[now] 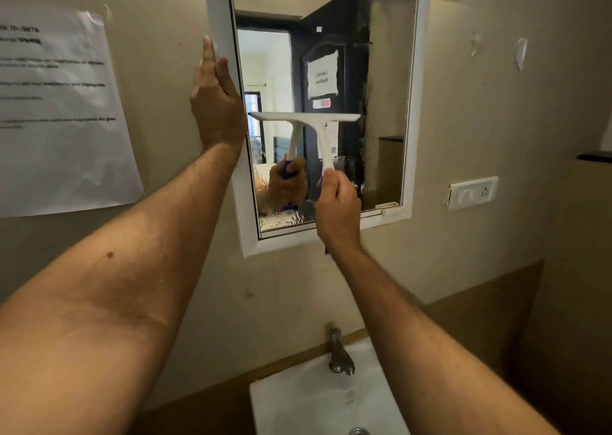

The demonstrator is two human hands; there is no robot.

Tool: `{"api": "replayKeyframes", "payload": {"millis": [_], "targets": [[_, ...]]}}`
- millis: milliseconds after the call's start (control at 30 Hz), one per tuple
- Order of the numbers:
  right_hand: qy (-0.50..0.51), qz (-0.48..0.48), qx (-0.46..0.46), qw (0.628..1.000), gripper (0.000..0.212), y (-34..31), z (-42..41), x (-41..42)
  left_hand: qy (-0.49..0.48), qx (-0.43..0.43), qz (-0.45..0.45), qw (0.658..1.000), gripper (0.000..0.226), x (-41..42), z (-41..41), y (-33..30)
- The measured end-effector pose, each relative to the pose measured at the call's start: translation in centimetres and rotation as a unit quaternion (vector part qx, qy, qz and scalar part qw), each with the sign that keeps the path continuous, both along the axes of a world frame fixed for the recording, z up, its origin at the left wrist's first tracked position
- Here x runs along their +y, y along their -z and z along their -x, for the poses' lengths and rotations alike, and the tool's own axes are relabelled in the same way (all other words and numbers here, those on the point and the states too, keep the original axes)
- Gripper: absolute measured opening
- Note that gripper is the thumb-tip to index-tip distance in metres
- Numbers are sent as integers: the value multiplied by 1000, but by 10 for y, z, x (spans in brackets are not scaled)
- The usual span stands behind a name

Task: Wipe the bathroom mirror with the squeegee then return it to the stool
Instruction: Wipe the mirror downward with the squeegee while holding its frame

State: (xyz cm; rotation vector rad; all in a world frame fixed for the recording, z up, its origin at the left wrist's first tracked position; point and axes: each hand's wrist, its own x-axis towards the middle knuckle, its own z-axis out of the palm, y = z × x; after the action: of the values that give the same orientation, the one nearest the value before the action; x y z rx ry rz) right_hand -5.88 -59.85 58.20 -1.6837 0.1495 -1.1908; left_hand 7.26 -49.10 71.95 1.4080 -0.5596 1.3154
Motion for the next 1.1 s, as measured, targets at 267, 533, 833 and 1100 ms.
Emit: {"api": "replayKeyframes", "payload": {"millis": [267, 533, 833, 1100], "targets": [[-2, 2, 39, 999, 26, 96, 6, 0, 1, -1, 4, 1000, 43, 3, 0, 0], [7, 12, -6, 1000, 31, 34, 0, -5, 12, -7, 4, 1000, 42, 3, 1, -2], [2, 14, 12, 1000, 26, 109, 1, -5, 17, -7, 16, 1000, 42, 3, -4, 0], [3, 27, -16, 999, 29, 35, -10, -5, 20, -1, 22, 1000, 43, 0, -4, -1]]}}
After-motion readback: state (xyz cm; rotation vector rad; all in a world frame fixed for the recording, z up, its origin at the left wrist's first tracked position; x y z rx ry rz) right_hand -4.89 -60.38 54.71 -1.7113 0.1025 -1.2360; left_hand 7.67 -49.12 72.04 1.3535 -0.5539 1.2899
